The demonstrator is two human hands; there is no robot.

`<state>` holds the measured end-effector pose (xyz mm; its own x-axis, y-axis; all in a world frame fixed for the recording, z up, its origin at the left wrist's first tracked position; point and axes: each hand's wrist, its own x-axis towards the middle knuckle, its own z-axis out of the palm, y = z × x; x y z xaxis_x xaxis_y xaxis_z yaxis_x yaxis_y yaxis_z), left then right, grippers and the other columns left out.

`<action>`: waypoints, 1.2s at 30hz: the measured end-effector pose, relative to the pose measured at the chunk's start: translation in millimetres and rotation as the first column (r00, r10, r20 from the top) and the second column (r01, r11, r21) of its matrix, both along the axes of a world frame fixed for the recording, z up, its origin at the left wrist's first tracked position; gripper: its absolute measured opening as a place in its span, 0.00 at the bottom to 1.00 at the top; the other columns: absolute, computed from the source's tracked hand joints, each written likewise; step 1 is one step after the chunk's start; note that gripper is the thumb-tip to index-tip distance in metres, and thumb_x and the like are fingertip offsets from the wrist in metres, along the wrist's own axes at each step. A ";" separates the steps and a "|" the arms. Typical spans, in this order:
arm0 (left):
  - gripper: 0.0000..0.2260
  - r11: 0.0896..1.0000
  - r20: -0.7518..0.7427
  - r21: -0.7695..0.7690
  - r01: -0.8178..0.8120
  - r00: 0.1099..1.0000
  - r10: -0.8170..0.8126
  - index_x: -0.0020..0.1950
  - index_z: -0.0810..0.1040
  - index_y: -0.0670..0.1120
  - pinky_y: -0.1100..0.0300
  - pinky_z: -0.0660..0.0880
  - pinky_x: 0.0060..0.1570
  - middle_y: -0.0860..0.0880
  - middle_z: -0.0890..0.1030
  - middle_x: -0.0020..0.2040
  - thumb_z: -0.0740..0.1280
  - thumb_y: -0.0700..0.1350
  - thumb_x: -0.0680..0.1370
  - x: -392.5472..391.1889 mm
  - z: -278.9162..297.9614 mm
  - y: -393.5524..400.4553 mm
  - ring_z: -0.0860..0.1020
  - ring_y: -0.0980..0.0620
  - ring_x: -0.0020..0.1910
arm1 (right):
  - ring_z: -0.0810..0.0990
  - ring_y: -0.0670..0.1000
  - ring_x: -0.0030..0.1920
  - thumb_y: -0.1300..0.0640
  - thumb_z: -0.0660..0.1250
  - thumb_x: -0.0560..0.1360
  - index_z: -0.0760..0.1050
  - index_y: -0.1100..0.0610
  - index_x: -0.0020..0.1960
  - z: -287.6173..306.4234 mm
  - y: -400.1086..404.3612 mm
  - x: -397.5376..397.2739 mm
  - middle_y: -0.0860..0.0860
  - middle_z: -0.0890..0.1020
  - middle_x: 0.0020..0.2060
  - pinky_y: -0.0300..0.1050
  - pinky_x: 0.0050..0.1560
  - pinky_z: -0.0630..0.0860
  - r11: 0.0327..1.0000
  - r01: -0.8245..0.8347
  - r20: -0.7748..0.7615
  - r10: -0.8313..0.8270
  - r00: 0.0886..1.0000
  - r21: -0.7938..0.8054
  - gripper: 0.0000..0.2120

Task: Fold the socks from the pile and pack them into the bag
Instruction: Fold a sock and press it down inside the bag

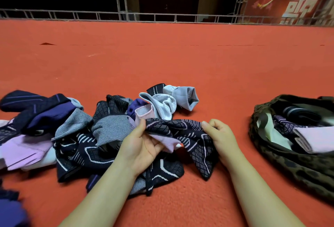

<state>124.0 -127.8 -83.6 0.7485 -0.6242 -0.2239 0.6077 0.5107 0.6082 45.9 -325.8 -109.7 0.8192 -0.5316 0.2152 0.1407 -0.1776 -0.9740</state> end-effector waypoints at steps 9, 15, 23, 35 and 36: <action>0.14 0.975 0.290 0.180 -0.129 0.954 0.073 0.57 0.77 0.41 0.51 0.78 0.51 0.41 0.83 0.50 0.55 0.44 0.83 -1.8 -3.0 -6.5 0.81 0.46 0.48 | 0.74 0.45 0.36 0.47 0.69 0.63 0.74 0.53 0.40 14.0 13.2 -17.8 0.48 0.78 0.34 0.39 0.38 0.71 0.928 -0.370 -0.122 0.362 0.924 -0.048 0.12; 0.16 0.943 0.393 0.276 -0.189 0.917 0.069 0.60 0.72 0.33 0.44 0.74 0.54 0.35 0.79 0.50 0.59 0.45 0.81 -4.1 -5.1 -10.5 0.77 0.42 0.48 | 0.78 0.46 0.37 0.51 0.73 0.62 0.77 0.52 0.40 17.1 45.3 -17.3 0.47 0.80 0.35 0.41 0.40 0.74 0.891 -0.438 -0.183 0.414 0.892 -0.122 0.10; 0.07 0.802 0.752 0.276 -0.529 0.639 0.163 0.44 0.74 0.50 0.64 0.73 0.46 0.50 0.76 0.41 0.71 0.48 0.73 -13.5 -13.9 -8.3 0.75 0.59 0.40 | 0.78 0.55 0.40 0.55 0.67 0.71 0.76 0.60 0.48 5.8 44.1 -5.0 0.61 0.80 0.42 0.49 0.44 0.76 0.875 -0.174 -0.051 0.220 0.974 0.452 0.10; 0.17 0.794 0.744 0.346 -0.501 0.662 0.093 0.41 0.67 0.49 0.61 0.70 0.35 0.53 0.73 0.34 0.76 0.41 0.67 -14.3 -19.4 -12.9 0.71 0.59 0.30 | 0.83 0.55 0.39 0.55 0.66 0.68 0.75 0.60 0.50 -1.6 61.2 -1.2 0.59 0.83 0.42 0.51 0.46 0.81 0.703 -0.296 0.140 0.273 0.952 0.647 0.13; 0.15 0.780 0.752 0.342 -0.524 0.651 0.108 0.41 0.68 0.49 0.61 0.70 0.35 0.54 0.73 0.34 0.75 0.39 0.70 -14.2 -19.9 -13.6 0.71 0.59 0.30 | 0.83 0.55 0.39 0.55 0.66 0.68 0.75 0.60 0.50 -2.1 61.0 -0.7 0.58 0.83 0.42 0.51 0.46 0.81 0.708 -0.297 0.139 0.274 0.952 0.641 0.13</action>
